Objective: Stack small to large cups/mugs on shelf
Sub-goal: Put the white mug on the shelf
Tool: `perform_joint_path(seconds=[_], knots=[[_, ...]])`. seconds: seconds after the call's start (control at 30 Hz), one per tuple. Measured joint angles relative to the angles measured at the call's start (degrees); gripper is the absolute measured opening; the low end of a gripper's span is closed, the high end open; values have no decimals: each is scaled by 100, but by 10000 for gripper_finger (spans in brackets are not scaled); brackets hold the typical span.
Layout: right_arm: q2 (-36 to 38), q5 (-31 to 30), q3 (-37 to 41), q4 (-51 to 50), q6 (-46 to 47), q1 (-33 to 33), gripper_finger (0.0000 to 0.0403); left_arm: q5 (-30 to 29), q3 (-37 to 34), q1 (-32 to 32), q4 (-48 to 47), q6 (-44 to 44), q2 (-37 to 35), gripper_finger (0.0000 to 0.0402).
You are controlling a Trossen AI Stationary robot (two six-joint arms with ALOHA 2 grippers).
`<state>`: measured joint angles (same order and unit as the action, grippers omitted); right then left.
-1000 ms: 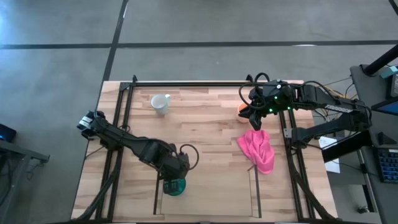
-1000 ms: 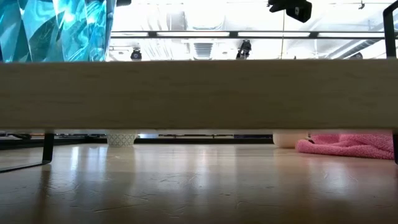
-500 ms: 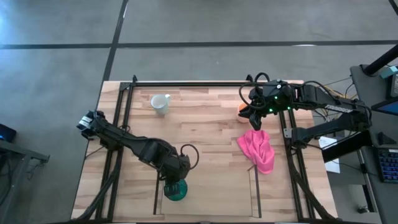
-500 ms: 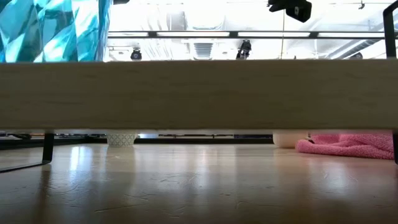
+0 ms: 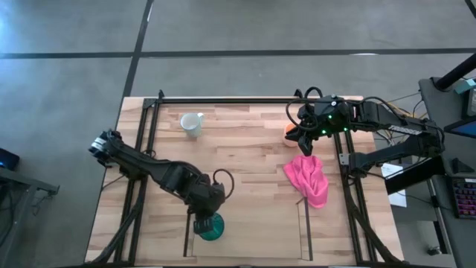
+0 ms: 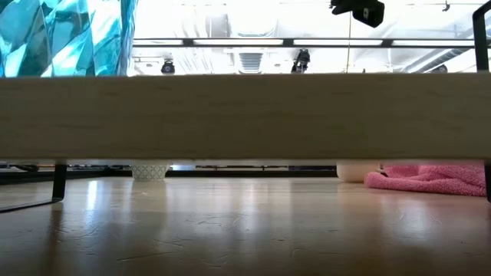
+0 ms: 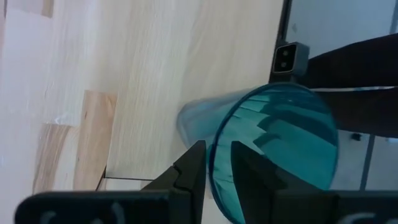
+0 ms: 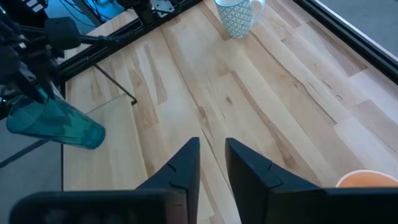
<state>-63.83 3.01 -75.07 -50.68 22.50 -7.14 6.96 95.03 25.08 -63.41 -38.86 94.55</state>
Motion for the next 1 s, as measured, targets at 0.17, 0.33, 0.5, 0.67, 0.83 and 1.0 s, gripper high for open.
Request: perform_joint_path(seconds=[0.17, 0.33, 0.5, 0.67, 0.83, 1.0], knots=[[2, 0, 0, 2, 2, 0, 69, -4, 102, 0, -20, -30, -73, 61], [2, 2, 0, 3, 2, 1, 76, -213, 324, 2, -12, 18, -92, 61], [2, 2, -2, 6, 91, 0, 75, -868, 576, 2, -315, 67, -94, 61], [2, 2, -2, 7, 110, 1, 69, -1815, 902, -83, -1312, -29, -103, 61], [2, 4, -2, 7, 236, 1, 70, -1958, 1167, -425, -1775, -122, -116, 61], [2, 4, -2, 7, 409, 0, 77, -2096, 1218, -1034, -2175, -76, -152, 61]])
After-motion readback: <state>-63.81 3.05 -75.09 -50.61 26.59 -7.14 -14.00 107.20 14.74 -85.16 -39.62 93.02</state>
